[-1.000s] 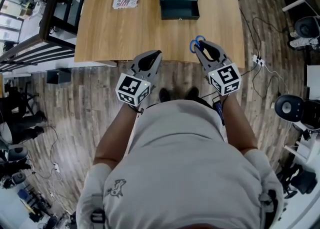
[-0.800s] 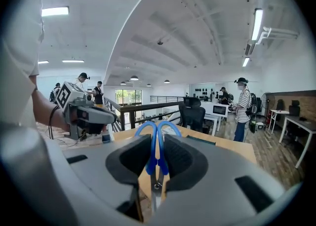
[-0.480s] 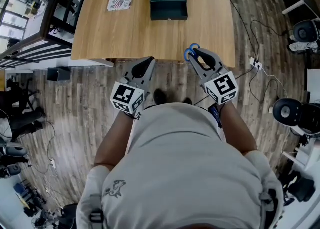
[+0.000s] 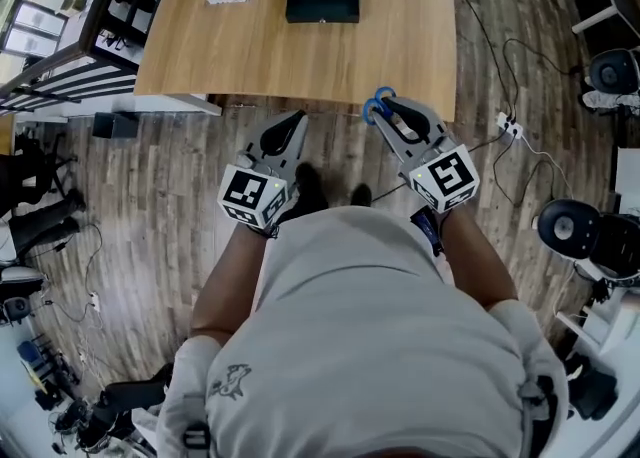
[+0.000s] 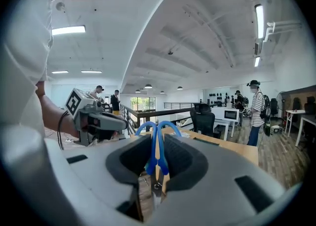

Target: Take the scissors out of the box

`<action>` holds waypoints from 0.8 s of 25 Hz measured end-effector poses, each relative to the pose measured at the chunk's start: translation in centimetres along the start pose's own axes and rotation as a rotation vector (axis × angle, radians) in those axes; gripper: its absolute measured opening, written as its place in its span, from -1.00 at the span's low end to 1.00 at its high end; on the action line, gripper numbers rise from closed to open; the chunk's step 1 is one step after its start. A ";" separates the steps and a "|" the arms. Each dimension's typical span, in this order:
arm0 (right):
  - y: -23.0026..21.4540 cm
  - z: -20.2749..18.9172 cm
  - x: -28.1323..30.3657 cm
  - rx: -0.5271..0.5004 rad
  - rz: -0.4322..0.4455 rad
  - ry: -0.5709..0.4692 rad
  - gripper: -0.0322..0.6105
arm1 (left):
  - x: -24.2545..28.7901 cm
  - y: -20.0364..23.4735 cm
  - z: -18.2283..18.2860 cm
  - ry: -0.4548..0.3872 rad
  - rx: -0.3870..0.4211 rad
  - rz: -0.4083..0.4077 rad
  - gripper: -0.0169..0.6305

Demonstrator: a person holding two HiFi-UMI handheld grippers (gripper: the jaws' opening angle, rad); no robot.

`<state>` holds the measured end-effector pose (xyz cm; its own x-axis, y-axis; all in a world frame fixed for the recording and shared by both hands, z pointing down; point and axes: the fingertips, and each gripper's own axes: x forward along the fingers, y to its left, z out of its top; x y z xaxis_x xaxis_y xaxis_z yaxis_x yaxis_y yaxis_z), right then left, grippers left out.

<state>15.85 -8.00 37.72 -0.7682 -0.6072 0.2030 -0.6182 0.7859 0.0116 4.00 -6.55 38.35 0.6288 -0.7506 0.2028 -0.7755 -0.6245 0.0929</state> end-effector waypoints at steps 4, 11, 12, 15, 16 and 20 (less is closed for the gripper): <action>0.6 -0.4 -2.0 0.002 0.024 -0.005 -0.62 | -0.4 -2.4 0.2 -0.004 0.009 0.005 -0.93; 3.2 0.0 -3.2 -0.004 0.026 -0.023 -0.62 | -3.5 -3.3 -0.4 0.004 0.014 -0.005 -0.93; 3.7 0.1 -3.3 -0.006 0.021 -0.025 -0.62 | -4.0 -3.2 -0.4 0.003 0.016 -0.008 -0.93; 5.1 0.2 -3.7 0.001 0.000 -0.026 -0.62 | -5.4 -3.3 -0.8 0.007 0.018 -0.028 -0.93; 5.5 0.2 -4.0 0.003 -0.007 -0.029 -0.62 | -5.9 -3.5 -0.8 0.006 0.020 -0.036 -0.93; 7.3 0.5 -4.7 0.000 -0.034 -0.037 -0.62 | -7.9 -3.9 -0.5 -0.011 0.027 -0.056 -0.93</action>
<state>14.87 0.56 36.36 -0.7523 -0.6374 0.1666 -0.6439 0.7649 0.0183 2.02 1.91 36.86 0.6717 -0.7167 0.1875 -0.7375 -0.6708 0.0778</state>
